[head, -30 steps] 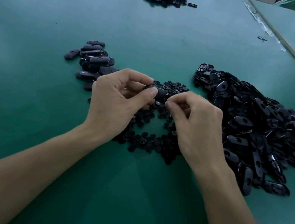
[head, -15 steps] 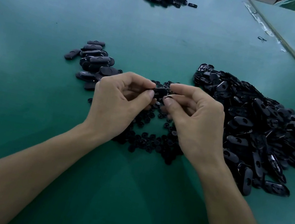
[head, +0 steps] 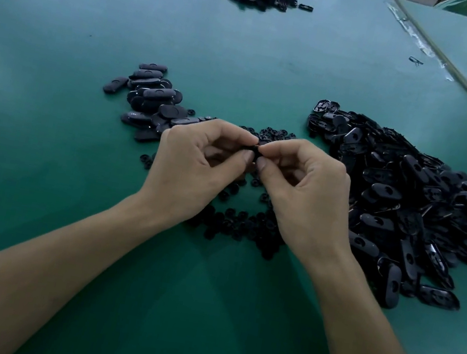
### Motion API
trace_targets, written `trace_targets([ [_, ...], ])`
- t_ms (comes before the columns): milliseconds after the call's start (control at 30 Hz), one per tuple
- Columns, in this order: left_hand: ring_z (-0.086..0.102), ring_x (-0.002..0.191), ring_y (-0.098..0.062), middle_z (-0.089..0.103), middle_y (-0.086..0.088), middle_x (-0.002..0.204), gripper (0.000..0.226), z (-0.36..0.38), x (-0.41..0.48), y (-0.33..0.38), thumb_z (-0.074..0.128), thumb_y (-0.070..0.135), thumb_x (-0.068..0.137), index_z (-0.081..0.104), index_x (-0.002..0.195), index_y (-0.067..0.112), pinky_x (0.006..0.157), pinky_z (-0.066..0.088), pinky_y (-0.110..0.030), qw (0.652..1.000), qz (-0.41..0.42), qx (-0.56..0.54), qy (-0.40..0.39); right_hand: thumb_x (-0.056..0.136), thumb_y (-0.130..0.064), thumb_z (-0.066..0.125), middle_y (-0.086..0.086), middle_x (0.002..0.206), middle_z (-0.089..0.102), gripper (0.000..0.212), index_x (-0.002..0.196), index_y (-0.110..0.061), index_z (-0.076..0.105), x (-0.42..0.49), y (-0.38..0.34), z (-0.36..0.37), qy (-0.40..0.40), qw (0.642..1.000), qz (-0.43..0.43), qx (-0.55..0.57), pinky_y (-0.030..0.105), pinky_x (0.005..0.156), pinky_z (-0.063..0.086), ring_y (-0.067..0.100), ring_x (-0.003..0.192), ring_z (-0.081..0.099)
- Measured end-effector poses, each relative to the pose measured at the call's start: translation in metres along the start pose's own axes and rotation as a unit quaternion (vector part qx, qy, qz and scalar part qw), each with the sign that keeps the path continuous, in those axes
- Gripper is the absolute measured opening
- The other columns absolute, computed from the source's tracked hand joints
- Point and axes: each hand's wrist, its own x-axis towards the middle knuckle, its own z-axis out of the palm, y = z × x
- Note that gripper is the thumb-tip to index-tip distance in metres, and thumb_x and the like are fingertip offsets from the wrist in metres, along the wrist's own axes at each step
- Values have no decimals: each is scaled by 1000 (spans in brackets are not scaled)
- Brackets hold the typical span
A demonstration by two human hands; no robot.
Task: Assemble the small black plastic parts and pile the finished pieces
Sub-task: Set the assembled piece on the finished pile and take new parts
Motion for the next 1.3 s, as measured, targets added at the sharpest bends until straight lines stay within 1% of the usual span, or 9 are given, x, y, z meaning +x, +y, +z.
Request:
trace_targets([
  [167,74,80,-9,77,9,88,17,1,0,1,72,12,83,72,93,26,79,59,-24,1000,1,-3,4,86,-9,74,-13,74,72,19,84,-27,73,1,0,-3,-1,1000,7,-9,19,67,54,3,68,67],
  [267,75,81,-9,76,9,90,17,1,1,2,71,12,83,72,94,26,79,59,-24,1000,4,5,0,87,-8,74,-11,77,74,15,88,-23,76,0,-1,-4,-10,1000,3,-18,23,71,57,6,71,70],
  [433,74,80,-9,76,8,89,18,0,2,1,71,12,83,72,94,25,79,58,-23,1000,2,11,-7,88,-7,73,-13,77,72,19,87,-26,72,0,-1,-2,-10,1000,4,-14,21,72,56,5,72,68],
  [667,74,78,-15,77,4,86,17,0,2,2,72,6,82,72,92,21,76,61,-30,1000,4,18,-24,88,-7,74,-14,79,73,21,86,-28,71,1,-2,-2,-18,999,7,-28,22,74,57,3,74,70],
  [867,72,78,-13,75,6,87,25,-2,2,0,76,2,82,68,93,23,74,56,-23,999,16,33,-26,88,-5,72,-16,86,75,19,94,-22,79,-1,-1,1,-12,1000,10,-25,15,77,55,-3,79,71],
  [967,71,78,-7,73,11,87,25,-2,3,0,75,8,81,65,93,28,74,54,-19,999,23,38,-20,88,-4,72,-16,90,76,22,100,-20,80,0,-2,-1,-23,999,8,-29,21,82,58,-3,82,71],
  [1067,70,78,-6,72,15,86,24,-1,3,-1,72,14,82,64,92,34,75,54,-19,998,22,52,-23,86,-6,73,-16,85,75,20,97,-21,81,2,-2,-5,-18,999,-3,-29,19,76,57,-4,76,70],
  [1167,71,80,-9,73,15,90,24,0,3,-1,71,18,84,64,93,39,76,55,-23,998,22,54,-27,85,-11,76,-11,87,73,22,101,-26,78,3,-1,-6,1,999,-13,-32,13,67,50,1,74,67],
  [1300,72,83,-7,74,13,92,25,-1,3,-2,72,16,84,65,97,35,78,55,-20,999,14,23,-33,87,-7,74,-12,96,75,25,109,-20,76,5,2,-7,-40,999,1,-5,20,84,56,0,88,71],
])
